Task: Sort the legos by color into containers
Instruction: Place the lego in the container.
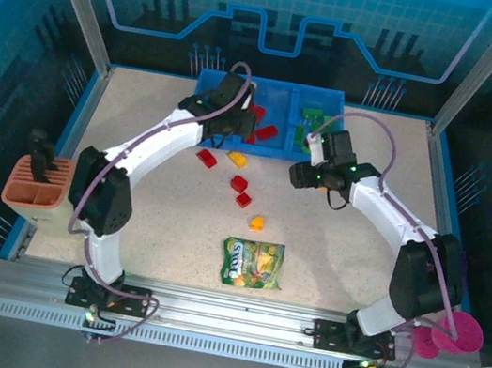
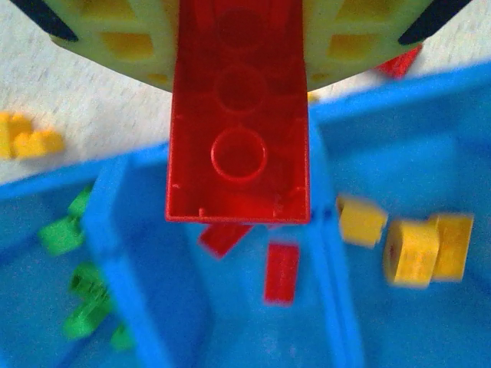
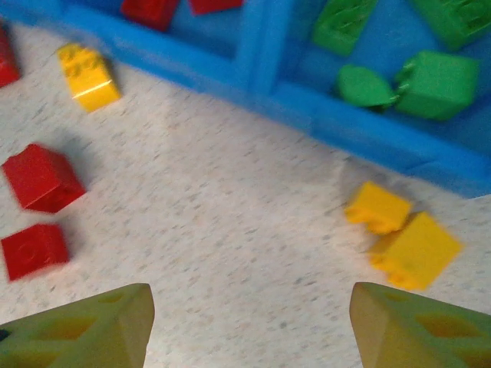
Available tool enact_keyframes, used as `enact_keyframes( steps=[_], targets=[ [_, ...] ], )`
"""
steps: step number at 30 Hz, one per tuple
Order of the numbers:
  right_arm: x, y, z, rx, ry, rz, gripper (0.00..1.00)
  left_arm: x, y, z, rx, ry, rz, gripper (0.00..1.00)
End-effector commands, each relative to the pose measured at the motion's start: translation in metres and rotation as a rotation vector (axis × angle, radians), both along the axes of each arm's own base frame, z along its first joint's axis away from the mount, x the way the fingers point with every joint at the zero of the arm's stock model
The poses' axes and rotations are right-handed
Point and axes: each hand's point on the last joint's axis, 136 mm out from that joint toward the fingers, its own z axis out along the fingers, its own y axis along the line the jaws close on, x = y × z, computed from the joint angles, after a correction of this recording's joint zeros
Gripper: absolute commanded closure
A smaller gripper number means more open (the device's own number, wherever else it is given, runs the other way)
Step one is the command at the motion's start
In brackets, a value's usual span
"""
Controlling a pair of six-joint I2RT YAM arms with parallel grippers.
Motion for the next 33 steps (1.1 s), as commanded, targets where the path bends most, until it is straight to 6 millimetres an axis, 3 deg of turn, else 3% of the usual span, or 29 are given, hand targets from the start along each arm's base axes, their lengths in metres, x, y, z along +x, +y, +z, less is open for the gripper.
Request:
enact_keyframes(
  steps=[1, 6, 10, 15, 19, 25, 29, 33],
  targets=[
    [-0.015, 0.028, 0.001, 0.08, -0.011, 0.088, 0.31, 0.029, -0.018, -0.024, 0.063, 0.0, -0.063, 0.83],
    [-0.039, 0.063, -0.017, 0.028, -0.005, 0.246, 0.31, 0.069, -0.03, -0.035, 0.097, -0.038, -0.067, 0.84],
    [-0.061, 0.091, -0.028, 0.068, 0.023, 0.337, 0.3, 0.095, -0.035, -0.058, 0.099, -0.029, -0.059, 0.84],
    [-0.079, 0.118, -0.043, 0.064, 0.046, 0.405, 0.29, 0.113, -0.043, -0.08, 0.098, -0.006, -0.061, 0.83],
    [-0.082, 0.132, -0.053, 0.038, 0.058, 0.433, 0.29, 0.12, -0.043, -0.082, 0.098, -0.014, -0.053, 0.76],
    [-0.078, 0.146, -0.067, 0.006, 0.079, 0.455, 0.27, 0.12, -0.044, -0.063, 0.076, -0.043, -0.062, 0.41],
    [-0.07, 0.15, -0.072, -0.019, 0.087, 0.446, 0.27, 0.116, -0.046, -0.033, 0.051, -0.082, -0.077, 0.31],
    [-0.064, 0.154, -0.078, -0.038, 0.096, 0.452, 0.27, 0.106, -0.046, 0.01, 0.016, -0.134, -0.099, 0.28]
  ],
)
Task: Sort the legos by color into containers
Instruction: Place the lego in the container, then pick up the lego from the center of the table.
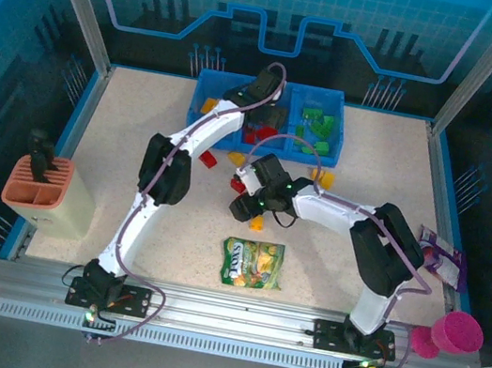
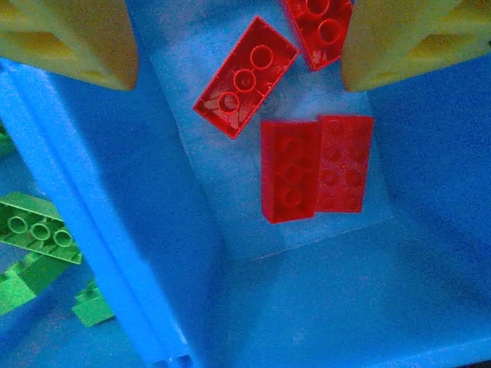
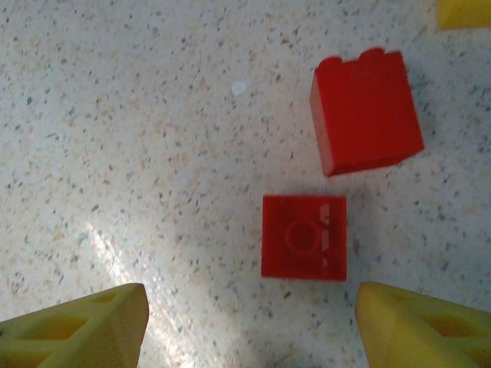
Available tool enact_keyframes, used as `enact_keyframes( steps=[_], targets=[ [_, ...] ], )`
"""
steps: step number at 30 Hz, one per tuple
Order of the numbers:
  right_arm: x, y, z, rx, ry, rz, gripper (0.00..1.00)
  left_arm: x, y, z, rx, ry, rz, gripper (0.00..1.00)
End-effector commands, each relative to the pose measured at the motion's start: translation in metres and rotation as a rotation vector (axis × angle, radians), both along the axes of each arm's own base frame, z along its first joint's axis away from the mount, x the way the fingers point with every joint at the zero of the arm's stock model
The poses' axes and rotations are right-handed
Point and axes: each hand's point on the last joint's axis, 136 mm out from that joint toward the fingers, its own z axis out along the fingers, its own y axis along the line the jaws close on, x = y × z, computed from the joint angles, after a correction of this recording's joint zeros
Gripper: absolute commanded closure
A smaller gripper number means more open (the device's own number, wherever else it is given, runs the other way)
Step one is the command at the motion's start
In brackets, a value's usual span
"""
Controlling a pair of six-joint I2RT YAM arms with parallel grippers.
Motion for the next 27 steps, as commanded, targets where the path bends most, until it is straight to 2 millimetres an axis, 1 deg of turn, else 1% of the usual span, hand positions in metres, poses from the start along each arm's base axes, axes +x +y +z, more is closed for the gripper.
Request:
enact_keyframes(
  steps=[1, 6, 8, 9, 11, 14, 16, 19, 21, 23, 25, 27],
  targets=[
    [0.004, 0.006, -0.006, -0.035, -0.001, 0.02, 0.28, -0.012, 0.001, 0.101, -0.081, -0.135, -0.036, 0.27],
    [0.009, 0.004, -0.023, -0.098, 0.019, 0.018, 0.29, -0.035, 0.009, 0.157, -0.1, -0.19, -0.058, 0.24],
    [0.012, 0.006, -0.026, -0.107, 0.019, 0.023, 0.3, -0.047, 0.015, 0.178, -0.104, -0.209, -0.062, 0.23],
    [0.013, 0.007, -0.028, -0.112, 0.023, 0.023, 0.32, -0.054, 0.02, 0.191, -0.106, -0.227, -0.061, 0.23],
    [0.015, 0.008, -0.033, -0.123, 0.028, 0.026, 0.37, -0.068, 0.028, 0.211, -0.104, -0.256, -0.056, 0.22],
    [0.018, 0.008, -0.042, -0.155, 0.042, 0.024, 0.47, -0.089, 0.044, 0.229, -0.086, -0.284, -0.041, 0.21],
    [0.019, 0.006, -0.046, -0.171, 0.045, 0.02, 0.55, -0.102, 0.054, 0.233, -0.071, -0.291, -0.028, 0.2],
    [0.019, 0.003, -0.047, -0.187, 0.047, 0.019, 0.68, -0.118, 0.071, 0.233, -0.027, -0.3, 0.006, 0.18],
    [0.016, -0.001, -0.044, -0.205, 0.045, 0.023, 0.73, -0.127, 0.087, 0.232, 0.011, -0.297, 0.05, 0.17],
    [0.013, -0.01, -0.033, -0.221, 0.037, 0.016, 0.73, -0.137, 0.103, 0.223, 0.032, -0.272, 0.083, 0.17],
    [0.01, -0.017, -0.015, -0.227, 0.022, 0.011, 0.73, -0.15, 0.115, 0.215, 0.031, -0.255, 0.102, 0.16],
    [0.01, -0.026, 0.008, -0.229, -0.01, -0.001, 0.73, -0.164, 0.129, 0.205, 0.039, -0.226, 0.122, 0.16]
  ],
)
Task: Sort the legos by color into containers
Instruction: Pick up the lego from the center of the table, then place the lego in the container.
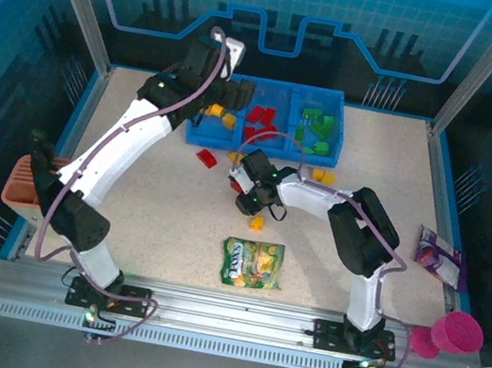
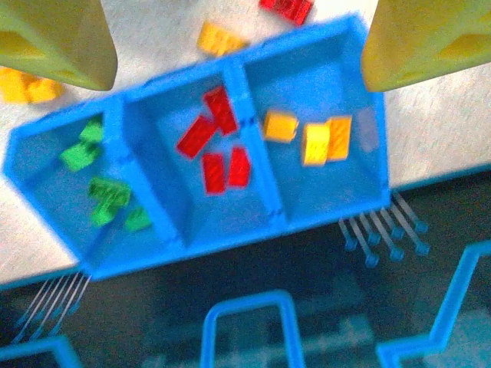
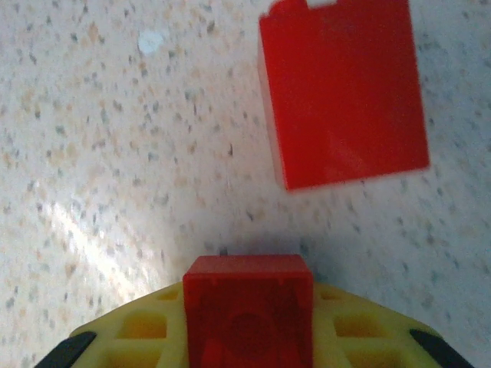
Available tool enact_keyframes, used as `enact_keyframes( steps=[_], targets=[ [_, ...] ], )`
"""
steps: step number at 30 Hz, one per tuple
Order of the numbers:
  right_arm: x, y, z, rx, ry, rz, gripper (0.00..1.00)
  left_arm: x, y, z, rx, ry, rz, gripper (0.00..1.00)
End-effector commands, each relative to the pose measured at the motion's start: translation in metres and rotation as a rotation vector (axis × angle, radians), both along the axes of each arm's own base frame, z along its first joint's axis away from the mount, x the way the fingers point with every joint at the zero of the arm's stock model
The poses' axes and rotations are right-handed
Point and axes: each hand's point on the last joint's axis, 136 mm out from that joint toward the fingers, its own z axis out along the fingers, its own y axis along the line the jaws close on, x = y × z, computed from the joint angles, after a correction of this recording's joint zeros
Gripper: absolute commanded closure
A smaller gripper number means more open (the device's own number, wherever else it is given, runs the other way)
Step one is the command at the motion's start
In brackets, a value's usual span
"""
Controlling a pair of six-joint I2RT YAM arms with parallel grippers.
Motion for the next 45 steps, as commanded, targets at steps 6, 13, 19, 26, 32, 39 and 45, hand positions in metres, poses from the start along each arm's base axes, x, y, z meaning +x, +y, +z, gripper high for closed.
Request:
enact_keyframes(
  steps=[6, 13, 19, 26, 32, 39, 45],
  targets=[
    [0.025, -0.033, 0.11, 0.037, -0.19, -0.049, 0.73, -0.052, 0.062, -0.028, 0.012, 0.065, 0.096, 0.15],
    [0.11, -0.04, 0.141, 0.103, -0.337, -0.142, 0.72, -0.066, 0.075, -0.05, 0.04, 0.114, 0.097, 0.14],
    [0.181, -0.042, 0.129, 0.102, -0.36, -0.228, 0.72, -0.069, 0.08, -0.053, 0.03, 0.139, 0.107, 0.13],
    [0.226, -0.035, 0.093, 0.078, -0.308, -0.236, 0.66, -0.07, 0.083, -0.055, 0.023, 0.148, 0.117, 0.12],
    [0.231, -0.031, 0.101, 0.117, -0.324, -0.221, 0.53, -0.071, 0.083, -0.053, 0.023, 0.145, 0.113, 0.12],
    [0.192, -0.014, 0.135, 0.167, -0.337, -0.152, 0.41, -0.066, 0.082, -0.054, 0.019, 0.141, 0.108, 0.12],
    [0.124, 0.012, 0.122, 0.182, -0.228, -0.029, 0.33, -0.064, 0.081, -0.053, 0.02, 0.135, 0.097, 0.11]
  ],
)
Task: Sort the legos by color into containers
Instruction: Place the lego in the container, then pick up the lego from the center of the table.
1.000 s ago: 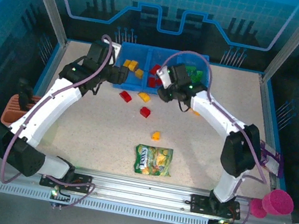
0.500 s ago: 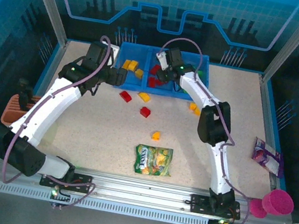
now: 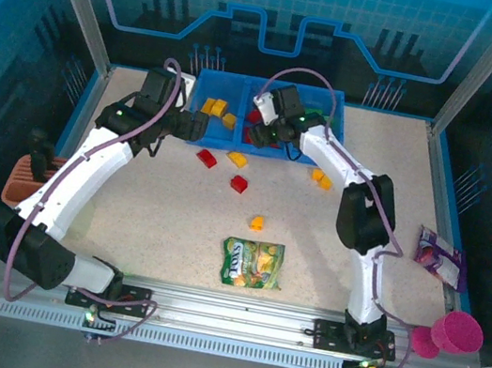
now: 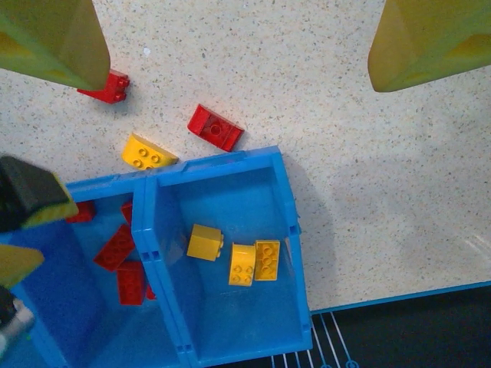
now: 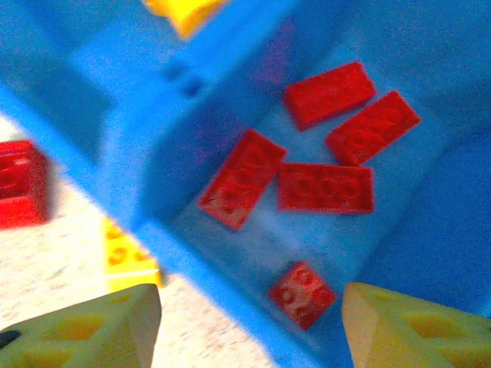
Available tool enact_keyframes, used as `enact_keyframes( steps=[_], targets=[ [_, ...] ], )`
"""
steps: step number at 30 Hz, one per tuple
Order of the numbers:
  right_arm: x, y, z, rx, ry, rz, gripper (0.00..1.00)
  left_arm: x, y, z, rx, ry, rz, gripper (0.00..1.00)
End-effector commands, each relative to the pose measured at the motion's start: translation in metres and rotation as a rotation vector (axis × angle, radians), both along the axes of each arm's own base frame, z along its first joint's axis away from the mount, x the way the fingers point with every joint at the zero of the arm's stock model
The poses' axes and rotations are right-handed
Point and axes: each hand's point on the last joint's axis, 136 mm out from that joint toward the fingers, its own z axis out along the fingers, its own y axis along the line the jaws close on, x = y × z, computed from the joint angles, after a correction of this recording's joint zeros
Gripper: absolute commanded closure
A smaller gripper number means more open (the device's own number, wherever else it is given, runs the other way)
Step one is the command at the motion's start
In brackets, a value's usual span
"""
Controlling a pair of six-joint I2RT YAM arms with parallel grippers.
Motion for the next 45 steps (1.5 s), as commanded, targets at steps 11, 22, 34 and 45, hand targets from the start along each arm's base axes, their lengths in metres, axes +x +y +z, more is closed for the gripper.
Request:
enact_keyframes(
  steps=[11, 22, 34, 45],
  targets=[
    [-0.109, 0.037, -0.055, -0.09, 0.277, 0.183, 0.2, -0.002, 0.001, 0.01, -0.019, -0.029, -0.028, 0.08],
    [-0.104, 0.043, -0.107, -0.169, 0.344, 0.186, 0.23, -0.009, 0.004, 0.011, -0.023, -0.032, -0.023, 0.08],
    [-0.104, 0.038, -0.129, -0.24, 0.361, 0.195, 0.62, -0.01, 0.009, 0.008, -0.021, -0.028, -0.013, 0.07],
    [-0.039, 0.003, -0.009, -0.039, 0.087, 0.005, 0.74, -0.01, 0.019, 0.001, -0.029, -0.018, 0.003, 0.07]
  ],
)
